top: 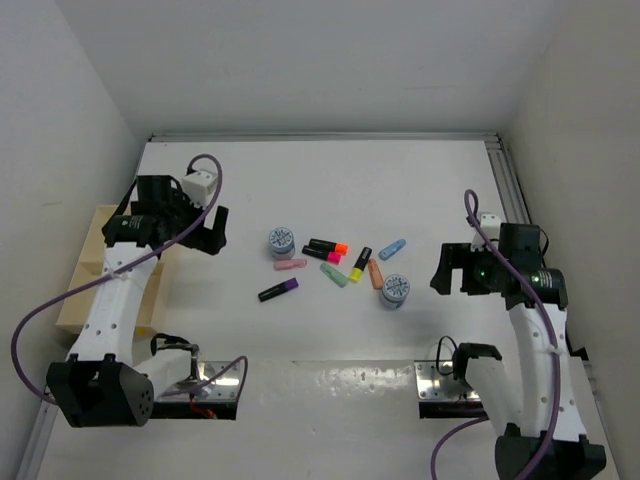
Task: Sort the stationery into containers
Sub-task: Pick up the stationery from the center of the board.
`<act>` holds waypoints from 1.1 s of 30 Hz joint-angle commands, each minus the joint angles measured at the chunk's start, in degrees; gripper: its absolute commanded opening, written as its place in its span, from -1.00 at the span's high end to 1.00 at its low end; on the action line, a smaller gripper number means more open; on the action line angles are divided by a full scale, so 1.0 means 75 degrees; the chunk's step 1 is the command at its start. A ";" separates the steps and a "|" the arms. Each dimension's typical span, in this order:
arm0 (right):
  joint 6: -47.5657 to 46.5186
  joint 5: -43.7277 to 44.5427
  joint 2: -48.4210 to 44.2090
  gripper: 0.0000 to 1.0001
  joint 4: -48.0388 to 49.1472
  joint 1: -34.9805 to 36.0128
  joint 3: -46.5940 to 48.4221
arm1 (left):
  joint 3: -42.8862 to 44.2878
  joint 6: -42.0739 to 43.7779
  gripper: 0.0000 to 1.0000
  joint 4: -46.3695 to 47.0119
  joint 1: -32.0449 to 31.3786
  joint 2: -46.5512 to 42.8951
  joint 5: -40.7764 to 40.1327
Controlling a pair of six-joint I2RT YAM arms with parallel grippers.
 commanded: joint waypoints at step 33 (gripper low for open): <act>-0.0462 -0.0444 0.0644 -0.98 -0.0350 -0.1075 0.0360 | 0.2275 0.0235 -0.75 0.1852 -0.3322 0.5704 0.0013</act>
